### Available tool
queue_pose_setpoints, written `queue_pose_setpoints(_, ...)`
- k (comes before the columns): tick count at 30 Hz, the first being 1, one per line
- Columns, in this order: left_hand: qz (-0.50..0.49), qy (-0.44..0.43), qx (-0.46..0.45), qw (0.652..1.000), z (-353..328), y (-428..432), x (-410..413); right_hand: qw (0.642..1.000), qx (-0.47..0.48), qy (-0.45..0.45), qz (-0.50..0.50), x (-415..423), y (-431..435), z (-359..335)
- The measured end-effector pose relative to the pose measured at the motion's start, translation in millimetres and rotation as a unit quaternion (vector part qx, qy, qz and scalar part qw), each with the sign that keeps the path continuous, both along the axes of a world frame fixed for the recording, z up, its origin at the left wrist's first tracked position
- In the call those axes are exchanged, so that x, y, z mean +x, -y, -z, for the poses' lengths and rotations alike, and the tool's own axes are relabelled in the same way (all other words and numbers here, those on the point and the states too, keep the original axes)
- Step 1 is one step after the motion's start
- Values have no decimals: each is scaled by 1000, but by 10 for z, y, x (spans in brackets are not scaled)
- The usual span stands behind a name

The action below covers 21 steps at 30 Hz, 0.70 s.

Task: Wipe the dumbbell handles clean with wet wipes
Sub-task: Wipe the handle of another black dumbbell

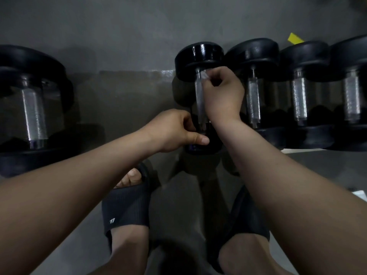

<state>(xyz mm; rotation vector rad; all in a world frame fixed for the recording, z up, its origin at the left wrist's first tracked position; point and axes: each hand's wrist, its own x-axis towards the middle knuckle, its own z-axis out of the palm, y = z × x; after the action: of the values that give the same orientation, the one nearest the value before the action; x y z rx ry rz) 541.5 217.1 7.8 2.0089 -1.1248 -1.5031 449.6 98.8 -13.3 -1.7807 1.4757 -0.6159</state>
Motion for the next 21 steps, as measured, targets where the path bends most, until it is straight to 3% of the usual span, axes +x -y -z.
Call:
queue_pose_setpoints(4, 2, 3, -8, 1000, 16, -6, -2, 979, -131, -95, -122, 36, -39, 7)
queue_pose_setpoints(8, 0, -4, -8, 1000, 11, -17, 2, 957, -179, -137, -183, 61, -10, 67)
queue_pose_setpoints(11, -3, 0, -6, 1000, 8, -23, -4, 978, -131, -93, -133, 28, -13, -2)
queue_pose_setpoints(15, -3, 7, 2, 1000, 17, -20, -3, 998, 32, -33, -33, -53, 118, -15)
queue_pose_setpoints(21, -7, 6, 6, 1000, 5, -16, -6, 970, 146, -85, -174, -383, 192, -268)
